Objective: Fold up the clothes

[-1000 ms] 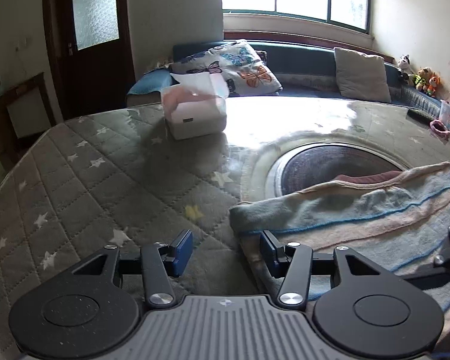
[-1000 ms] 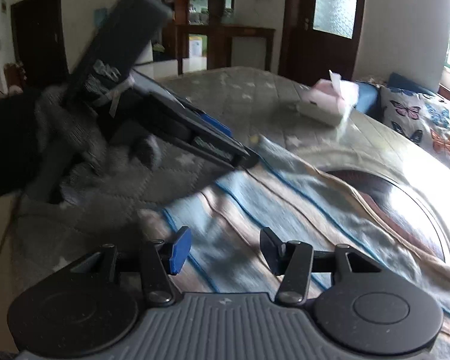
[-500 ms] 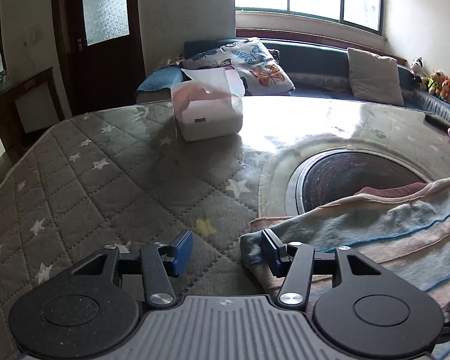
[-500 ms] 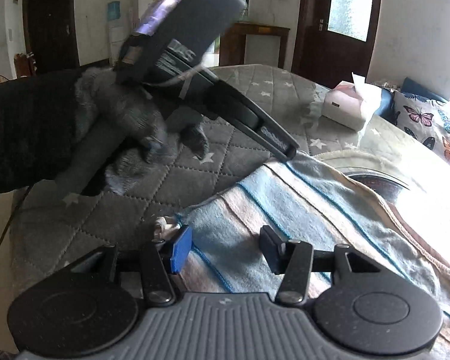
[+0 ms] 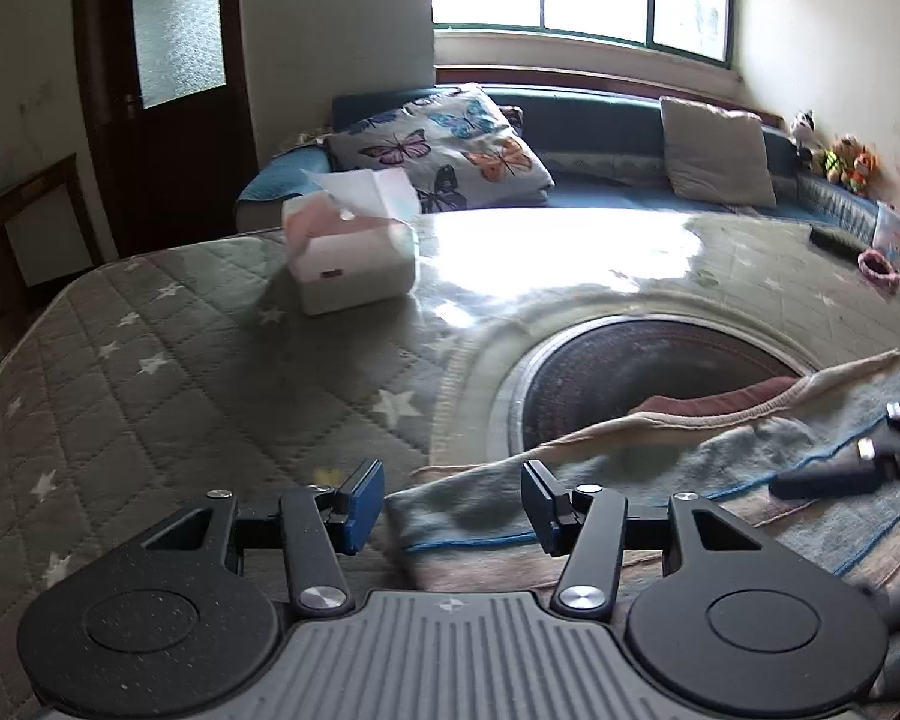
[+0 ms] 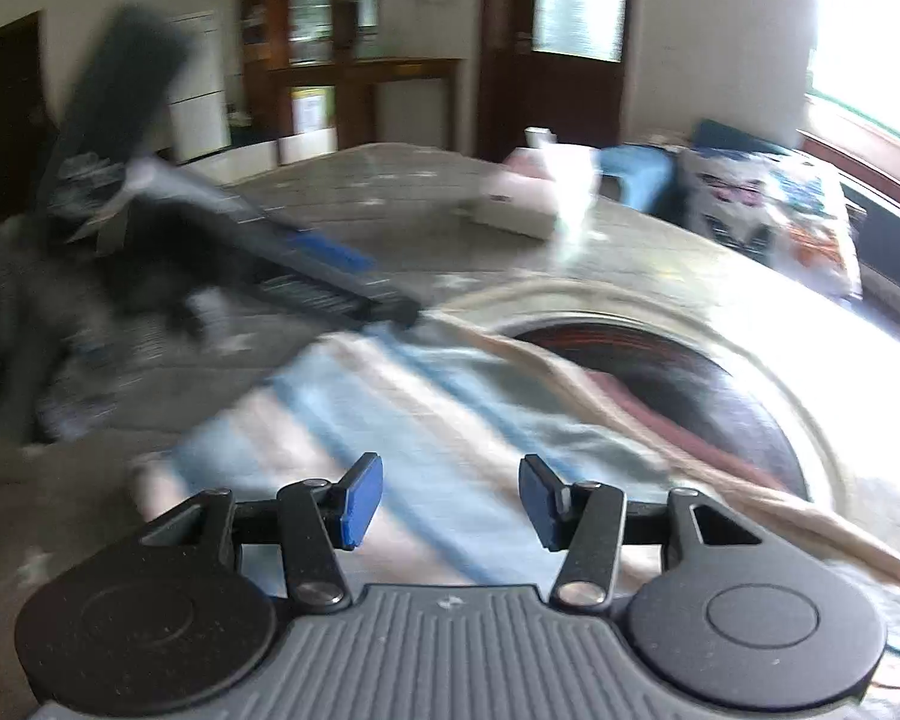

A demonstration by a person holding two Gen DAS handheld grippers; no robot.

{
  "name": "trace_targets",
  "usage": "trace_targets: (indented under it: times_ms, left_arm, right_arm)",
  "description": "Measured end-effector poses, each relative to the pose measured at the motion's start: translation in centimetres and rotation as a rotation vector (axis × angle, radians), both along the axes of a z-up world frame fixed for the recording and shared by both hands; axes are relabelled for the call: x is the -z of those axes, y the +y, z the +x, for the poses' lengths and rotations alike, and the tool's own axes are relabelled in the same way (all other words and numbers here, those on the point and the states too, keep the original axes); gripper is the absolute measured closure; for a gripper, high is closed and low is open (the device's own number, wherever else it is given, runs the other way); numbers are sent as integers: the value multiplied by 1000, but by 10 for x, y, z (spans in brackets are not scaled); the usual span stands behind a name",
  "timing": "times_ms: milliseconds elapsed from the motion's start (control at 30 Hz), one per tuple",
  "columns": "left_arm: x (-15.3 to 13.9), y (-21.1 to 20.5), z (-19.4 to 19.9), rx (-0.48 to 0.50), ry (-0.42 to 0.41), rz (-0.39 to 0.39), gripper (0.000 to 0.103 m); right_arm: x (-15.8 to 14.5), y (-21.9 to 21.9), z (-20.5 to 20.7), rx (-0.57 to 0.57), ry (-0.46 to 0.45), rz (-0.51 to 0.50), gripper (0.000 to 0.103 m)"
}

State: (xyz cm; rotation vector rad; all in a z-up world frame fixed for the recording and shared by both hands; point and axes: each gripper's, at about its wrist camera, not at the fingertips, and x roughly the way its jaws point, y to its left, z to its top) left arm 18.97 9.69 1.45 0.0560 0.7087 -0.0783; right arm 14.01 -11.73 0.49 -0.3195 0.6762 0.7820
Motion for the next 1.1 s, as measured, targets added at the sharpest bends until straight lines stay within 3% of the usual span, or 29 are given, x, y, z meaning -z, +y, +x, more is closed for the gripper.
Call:
trace_targets:
  times_ms: [200, 333, 767, 1100]
  left_arm:
    - [1, -27, 14, 74, 14, 2, 49]
    - [9, -45, 32, 97, 42, 9, 49]
    - [19, -48, 44, 64, 70, -11, 47]
    - [13, -51, 31, 51, 61, 3, 48]
  right_arm:
    - [10, -25, 41, 149, 43, 20, 53]
    - [13, -40, 49, 183, 51, 24, 54]
    - [22, -89, 83, 331, 53, 27, 55]
    - [11, -124, 79, 379, 47, 9, 56]
